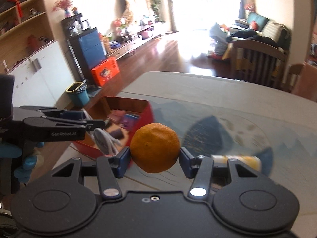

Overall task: Organize rigid objects
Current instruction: 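Carry the orange and sunglasses over the red tin and open both tools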

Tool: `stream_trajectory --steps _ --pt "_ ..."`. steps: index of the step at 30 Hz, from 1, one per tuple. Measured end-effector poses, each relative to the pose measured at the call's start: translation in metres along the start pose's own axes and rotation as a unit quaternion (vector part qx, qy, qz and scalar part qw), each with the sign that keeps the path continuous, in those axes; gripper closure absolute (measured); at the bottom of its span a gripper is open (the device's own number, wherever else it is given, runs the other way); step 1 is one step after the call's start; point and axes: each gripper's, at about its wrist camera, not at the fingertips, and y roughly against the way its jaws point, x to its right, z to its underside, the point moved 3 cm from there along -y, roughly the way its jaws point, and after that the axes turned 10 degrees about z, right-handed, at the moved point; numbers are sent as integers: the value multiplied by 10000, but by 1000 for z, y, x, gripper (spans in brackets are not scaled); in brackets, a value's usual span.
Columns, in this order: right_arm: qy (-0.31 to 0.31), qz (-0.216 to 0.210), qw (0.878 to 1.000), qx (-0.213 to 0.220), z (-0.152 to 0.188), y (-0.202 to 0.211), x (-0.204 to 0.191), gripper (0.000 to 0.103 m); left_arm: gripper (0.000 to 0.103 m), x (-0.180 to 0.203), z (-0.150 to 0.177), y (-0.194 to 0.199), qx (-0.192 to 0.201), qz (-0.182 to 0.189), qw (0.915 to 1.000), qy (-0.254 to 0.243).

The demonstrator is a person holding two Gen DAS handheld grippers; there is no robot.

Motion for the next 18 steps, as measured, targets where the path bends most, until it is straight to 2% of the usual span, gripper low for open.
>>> stream_trajectory --steps 10,18 --pt "385 -83 9989 -241 -23 -44 -61 51 48 -75 -9 -21 -110 -388 9987 300" --pt "693 -132 9961 -527 -29 -81 -95 51 48 -98 -21 -59 -203 -521 9983 172"
